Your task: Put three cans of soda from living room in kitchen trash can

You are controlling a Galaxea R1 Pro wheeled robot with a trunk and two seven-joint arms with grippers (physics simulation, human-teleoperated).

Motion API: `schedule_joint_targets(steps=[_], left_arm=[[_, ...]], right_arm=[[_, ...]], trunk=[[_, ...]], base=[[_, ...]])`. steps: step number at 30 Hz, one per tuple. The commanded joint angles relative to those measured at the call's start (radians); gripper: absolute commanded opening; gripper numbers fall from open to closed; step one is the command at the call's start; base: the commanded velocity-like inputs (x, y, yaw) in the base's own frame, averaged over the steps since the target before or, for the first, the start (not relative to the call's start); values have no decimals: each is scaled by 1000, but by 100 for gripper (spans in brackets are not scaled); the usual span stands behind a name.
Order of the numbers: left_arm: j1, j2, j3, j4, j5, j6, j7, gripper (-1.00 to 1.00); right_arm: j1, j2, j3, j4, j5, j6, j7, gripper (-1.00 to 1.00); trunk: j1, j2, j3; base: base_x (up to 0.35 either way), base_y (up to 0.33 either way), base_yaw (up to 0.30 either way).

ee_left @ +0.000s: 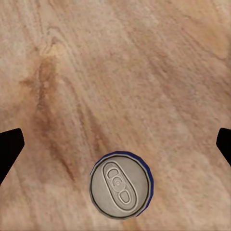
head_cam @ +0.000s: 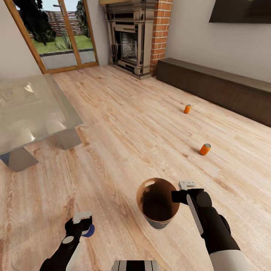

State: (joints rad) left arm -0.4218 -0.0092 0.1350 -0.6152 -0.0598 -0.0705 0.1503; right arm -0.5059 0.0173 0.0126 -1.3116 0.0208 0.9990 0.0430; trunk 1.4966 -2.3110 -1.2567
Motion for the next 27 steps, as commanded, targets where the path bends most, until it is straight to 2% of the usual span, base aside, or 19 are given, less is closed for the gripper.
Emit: schedule_joint_targets(steps=[1,11,27], left_arm=[[0,0,0,0,0,0,0,100],[0,0,0,0,0,-2,0,100],[0,0,0,0,0,-5,0,100]], right_arm=[[0,1,1,-11,-18,3,5,-100],[0,1,1,-61,-18,7,5,-100],[1,1,1,-68,-19,7,5,-100]], trunk=[[0,0,-2],[0,0,-18],[0,0,-44]], base=[[0,0,0],[0,0,0],[0,0,0]])
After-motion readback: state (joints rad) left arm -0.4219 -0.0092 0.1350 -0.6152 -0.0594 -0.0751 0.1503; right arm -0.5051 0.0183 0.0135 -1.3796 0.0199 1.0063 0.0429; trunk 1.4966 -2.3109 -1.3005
